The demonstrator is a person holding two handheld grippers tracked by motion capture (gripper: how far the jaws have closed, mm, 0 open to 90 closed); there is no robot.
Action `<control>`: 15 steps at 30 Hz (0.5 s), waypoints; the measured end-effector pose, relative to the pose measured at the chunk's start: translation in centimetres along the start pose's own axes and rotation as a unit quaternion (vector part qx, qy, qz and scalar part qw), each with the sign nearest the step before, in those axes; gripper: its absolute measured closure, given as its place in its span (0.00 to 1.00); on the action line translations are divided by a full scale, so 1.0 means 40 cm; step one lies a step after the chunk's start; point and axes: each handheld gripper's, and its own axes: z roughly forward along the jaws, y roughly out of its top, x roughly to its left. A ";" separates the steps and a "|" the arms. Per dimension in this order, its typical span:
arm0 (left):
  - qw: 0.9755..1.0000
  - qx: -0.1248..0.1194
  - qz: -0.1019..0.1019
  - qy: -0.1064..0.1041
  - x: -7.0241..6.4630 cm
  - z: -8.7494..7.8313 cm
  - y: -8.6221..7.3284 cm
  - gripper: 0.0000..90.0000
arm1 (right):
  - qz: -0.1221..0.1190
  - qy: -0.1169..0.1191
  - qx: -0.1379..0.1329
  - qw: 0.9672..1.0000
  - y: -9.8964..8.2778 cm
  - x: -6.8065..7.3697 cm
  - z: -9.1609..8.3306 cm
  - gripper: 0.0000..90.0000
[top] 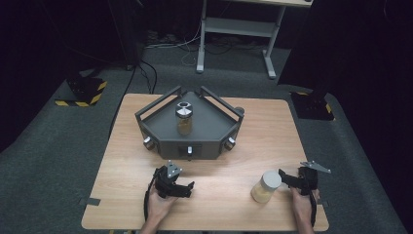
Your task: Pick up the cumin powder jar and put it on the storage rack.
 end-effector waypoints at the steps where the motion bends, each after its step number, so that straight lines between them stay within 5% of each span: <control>1: 1.000 0.001 0.000 0.002 -0.002 0.003 0.001 0.00 | -0.001 0.000 0.000 1.000 0.000 0.000 0.000 0.06; 15: 0.999 0.028 -0.007 0.021 -0.016 0.018 0.024 0.00 | 0.003 0.002 -0.005 1.000 -0.005 -0.002 -0.002 0.06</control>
